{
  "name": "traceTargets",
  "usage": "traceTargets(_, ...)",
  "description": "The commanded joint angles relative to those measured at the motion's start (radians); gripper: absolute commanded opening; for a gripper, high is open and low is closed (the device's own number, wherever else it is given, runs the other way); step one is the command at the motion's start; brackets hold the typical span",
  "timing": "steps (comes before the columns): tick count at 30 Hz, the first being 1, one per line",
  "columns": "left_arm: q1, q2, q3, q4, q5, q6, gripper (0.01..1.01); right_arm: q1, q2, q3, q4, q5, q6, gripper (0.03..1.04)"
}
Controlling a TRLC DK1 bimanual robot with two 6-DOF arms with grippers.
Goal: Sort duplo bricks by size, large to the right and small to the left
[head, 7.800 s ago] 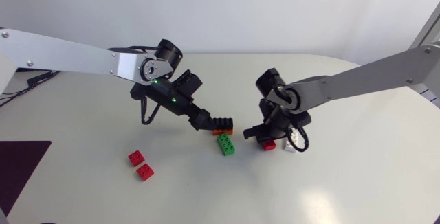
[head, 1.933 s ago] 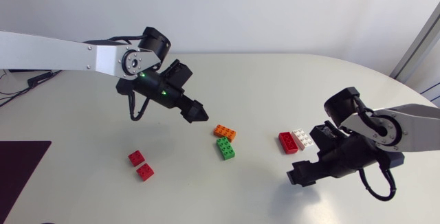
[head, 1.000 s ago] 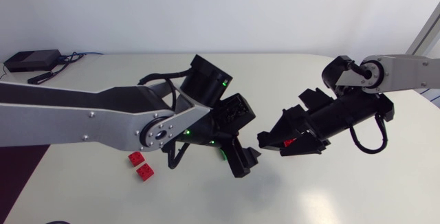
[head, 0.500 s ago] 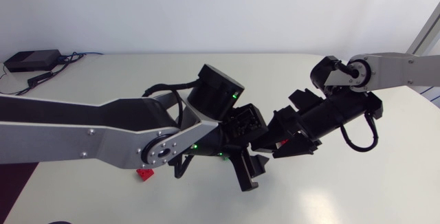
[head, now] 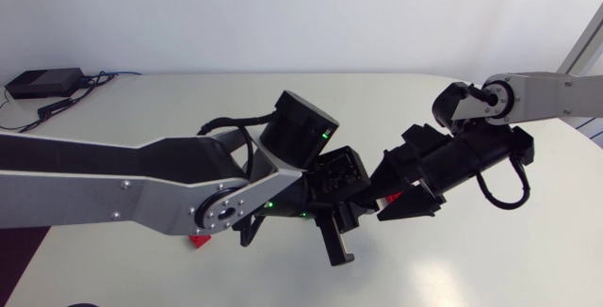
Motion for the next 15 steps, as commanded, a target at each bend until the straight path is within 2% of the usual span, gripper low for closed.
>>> traceTargets(1,-0.011,0.033,0.0,-0.022,-0.003,0.025,0.102,-0.04,-0.004,0.014,-0.024,-0.019,-0.037,1.0)
traceTargets(6,0.009,0.108,0.076,-0.03,-0.001,0.03,0.103,-0.14,-0.034,0.031,-0.055,-0.019,-0.087,1.0)
traceTargets(10,0.026,0.245,0.234,-0.123,0.041,0.022,0.108,-0.198,-0.076,0.012,-0.05,-0.007,-0.103,1.0)
traceTargets(15,0.023,0.432,0.491,-0.309,0.117,-0.034,0.108,-0.257,-0.107,-0.018,-0.05,0.015,-0.134,1.0)
